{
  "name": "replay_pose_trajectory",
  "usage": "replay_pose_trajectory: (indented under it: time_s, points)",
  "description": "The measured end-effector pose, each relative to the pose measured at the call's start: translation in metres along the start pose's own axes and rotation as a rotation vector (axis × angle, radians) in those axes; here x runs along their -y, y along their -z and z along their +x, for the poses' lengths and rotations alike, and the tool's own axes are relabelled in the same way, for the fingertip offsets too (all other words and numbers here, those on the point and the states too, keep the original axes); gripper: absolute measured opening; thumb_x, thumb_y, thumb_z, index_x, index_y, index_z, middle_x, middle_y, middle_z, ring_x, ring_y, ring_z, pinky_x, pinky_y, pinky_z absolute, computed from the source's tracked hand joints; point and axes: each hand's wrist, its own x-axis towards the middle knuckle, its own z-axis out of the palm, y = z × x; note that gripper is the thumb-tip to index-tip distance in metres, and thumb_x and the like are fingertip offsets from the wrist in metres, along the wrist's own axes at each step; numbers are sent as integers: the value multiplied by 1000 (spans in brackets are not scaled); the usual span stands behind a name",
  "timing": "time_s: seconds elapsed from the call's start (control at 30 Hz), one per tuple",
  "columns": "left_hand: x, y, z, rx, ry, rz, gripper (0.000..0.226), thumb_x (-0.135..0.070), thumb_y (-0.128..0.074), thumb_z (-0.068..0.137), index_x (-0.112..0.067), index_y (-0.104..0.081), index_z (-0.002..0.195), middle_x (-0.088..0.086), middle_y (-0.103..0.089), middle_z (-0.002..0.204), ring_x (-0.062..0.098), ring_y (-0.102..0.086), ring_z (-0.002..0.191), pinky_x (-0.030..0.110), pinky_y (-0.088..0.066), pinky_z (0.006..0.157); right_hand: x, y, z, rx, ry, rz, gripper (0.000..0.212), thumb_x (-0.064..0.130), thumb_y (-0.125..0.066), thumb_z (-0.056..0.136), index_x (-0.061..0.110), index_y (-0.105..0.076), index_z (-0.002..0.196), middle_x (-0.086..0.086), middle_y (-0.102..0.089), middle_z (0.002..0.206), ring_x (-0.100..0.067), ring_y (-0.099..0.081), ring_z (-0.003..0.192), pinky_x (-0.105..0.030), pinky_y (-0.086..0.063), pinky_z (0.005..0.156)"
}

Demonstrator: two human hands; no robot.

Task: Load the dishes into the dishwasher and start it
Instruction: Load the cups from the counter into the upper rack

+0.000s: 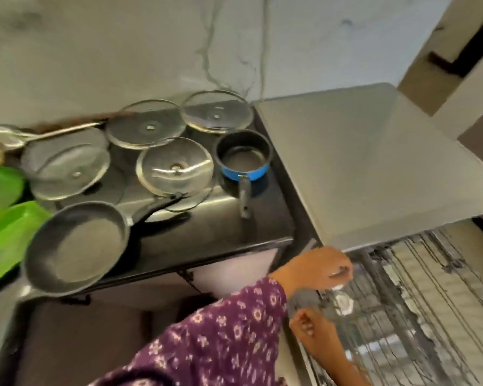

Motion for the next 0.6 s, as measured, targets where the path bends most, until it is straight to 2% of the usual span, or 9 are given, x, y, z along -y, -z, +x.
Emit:
replay_pose_trajectory:
  time_s: [0.07, 0.13, 0.23, 0.3, 0.37, 0.43, 0.5, 0.6]
  points:
    - [0, 24, -52, -120, 14, -39, 12, -8, -61, 90, 1, -67, 91, 17, -67, 88, 32, -61, 84, 34, -43, 81, 38, -28, -2, 126, 64, -42, 7, 7, -66, 84, 10, -60, 82, 2, -62, 73, -4, -53, 59, -8, -41, 60]
    - [7, 54, -106, -232, 60, -24, 14, -14, -58, 92, -3, -67, 93, 13, -68, 92, 27, -61, 88, 35, -45, 84, 79, -55, -1, 167, 175, -113, 12, 15, -68, 82, 18, -58, 77, 5, -63, 74, -1, -52, 59, -8, -40, 64]
    - [21, 103, -193, -469, 236, 25, 16, -27, -56, 93, -18, -66, 101, -4, -68, 99, 8, -59, 93, 16, -42, 83, 144, -88, 0, 249, 335, -130, 27, 21, -68, 81, 31, -49, 66, 11, -58, 66, 0, -52, 62, -17, -43, 67]
    - [30, 137, -257, -662, 327, 45, 13, -29, -58, 91, -22, -66, 98, -10, -66, 90, -3, -56, 83, 8, -39, 76, 193, -113, -3, 308, 455, -122, 20, 22, -68, 82, 28, -54, 69, 11, -58, 62, 3, -53, 59, -13, -43, 62]
    - [37, 168, -314, -803, 419, 76, 11, -29, -59, 90, -23, -66, 96, -11, -65, 86, -2, -57, 79, 15, -45, 75, 239, -136, -6, 367, 558, -103, 10, 22, -68, 82, 25, -60, 77, 11, -62, 66, 4, -57, 62, -11, -44, 62]
    - [47, 194, -373, -926, 530, 111, 10, -23, -60, 89, -19, -67, 95, -6, -68, 89, 8, -63, 84, 29, -50, 79, 289, -164, -13, 419, 691, -105, 5, 24, -67, 83, 23, -63, 82, 11, -63, 71, 2, -58, 65, -16, -47, 65]
    - [58, 215, -427, -1062, 645, 120, 10, -12, -62, 87, -12, -68, 96, 1, -70, 91, 15, -65, 85, 36, -53, 79, 333, -189, -18, 436, 833, -128, 5, 25, -67, 82, 21, -64, 83, 14, -60, 73, 4, -55, 68, -13, -43, 67]
    - [67, 243, -507, -1243, 815, 161, 11, -5, -64, 86, -8, -67, 97, 4, -70, 94, 18, -67, 87, 37, -55, 79, 399, -235, -25, 457, 994, -205, 10, 23, -68, 81, 17, -65, 89, 7, -64, 82, -1, -56, 76, -11, -40, 70]
